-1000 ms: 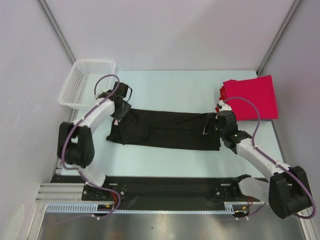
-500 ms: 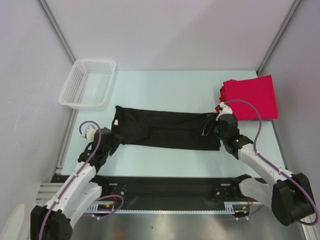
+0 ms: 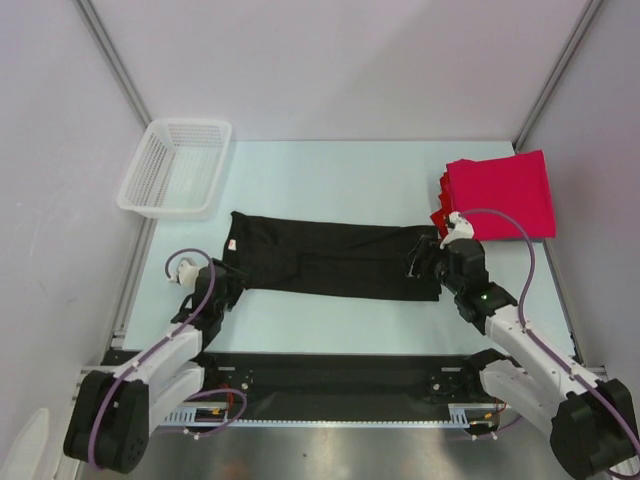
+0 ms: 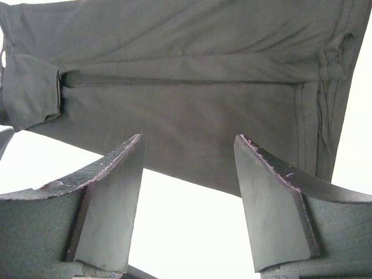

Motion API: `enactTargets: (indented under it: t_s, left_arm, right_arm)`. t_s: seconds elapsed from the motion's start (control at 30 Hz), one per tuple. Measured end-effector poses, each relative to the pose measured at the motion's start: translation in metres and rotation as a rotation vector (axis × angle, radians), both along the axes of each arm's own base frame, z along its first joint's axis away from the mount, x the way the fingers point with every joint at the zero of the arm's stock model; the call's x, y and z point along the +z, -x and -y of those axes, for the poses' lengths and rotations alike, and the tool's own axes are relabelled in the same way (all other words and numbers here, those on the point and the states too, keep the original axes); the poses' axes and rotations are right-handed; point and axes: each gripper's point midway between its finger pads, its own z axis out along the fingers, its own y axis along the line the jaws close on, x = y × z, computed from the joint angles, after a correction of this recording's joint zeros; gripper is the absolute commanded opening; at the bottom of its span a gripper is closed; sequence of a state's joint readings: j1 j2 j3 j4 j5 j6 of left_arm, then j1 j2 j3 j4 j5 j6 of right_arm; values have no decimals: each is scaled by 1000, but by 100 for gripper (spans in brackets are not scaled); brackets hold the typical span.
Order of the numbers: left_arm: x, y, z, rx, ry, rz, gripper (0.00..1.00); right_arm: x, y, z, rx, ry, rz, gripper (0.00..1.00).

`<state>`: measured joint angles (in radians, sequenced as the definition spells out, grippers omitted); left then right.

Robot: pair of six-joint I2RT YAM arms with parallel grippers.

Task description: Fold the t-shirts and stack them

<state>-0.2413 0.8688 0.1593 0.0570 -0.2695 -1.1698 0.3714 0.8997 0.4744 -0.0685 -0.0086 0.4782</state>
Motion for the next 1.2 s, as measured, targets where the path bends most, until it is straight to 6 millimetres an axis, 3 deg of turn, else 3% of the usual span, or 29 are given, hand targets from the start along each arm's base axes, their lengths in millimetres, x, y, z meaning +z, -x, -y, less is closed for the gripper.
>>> enactTargets:
  t_s: [0.13, 0.37, 0.57, 0.77, 1.07, 1.2]
  left_arm:
    - [-4, -17, -4, 44, 27, 22, 67]
    - [-7, -49, 0, 58, 60, 50, 50]
    - [-8, -76, 9, 36, 63, 43, 47]
    - [-7, -95, 13, 28, 59, 36, 47]
    - [-7, -122, 25, -13, 61, 25, 45]
    - [-7, -130, 28, -28, 63, 20, 45]
  right_arm:
    - [-4, 10, 3, -9, -15, -10, 68]
    - [-26, 27, 15, -84, 3, -119, 65]
    - [-60, 47, 37, -240, 73, -278, 63]
    - [-77, 58, 56, -358, 113, -362, 62]
    - [-99, 60, 61, -416, 138, -450, 57]
    - [-100, 52, 63, -430, 159, -454, 54]
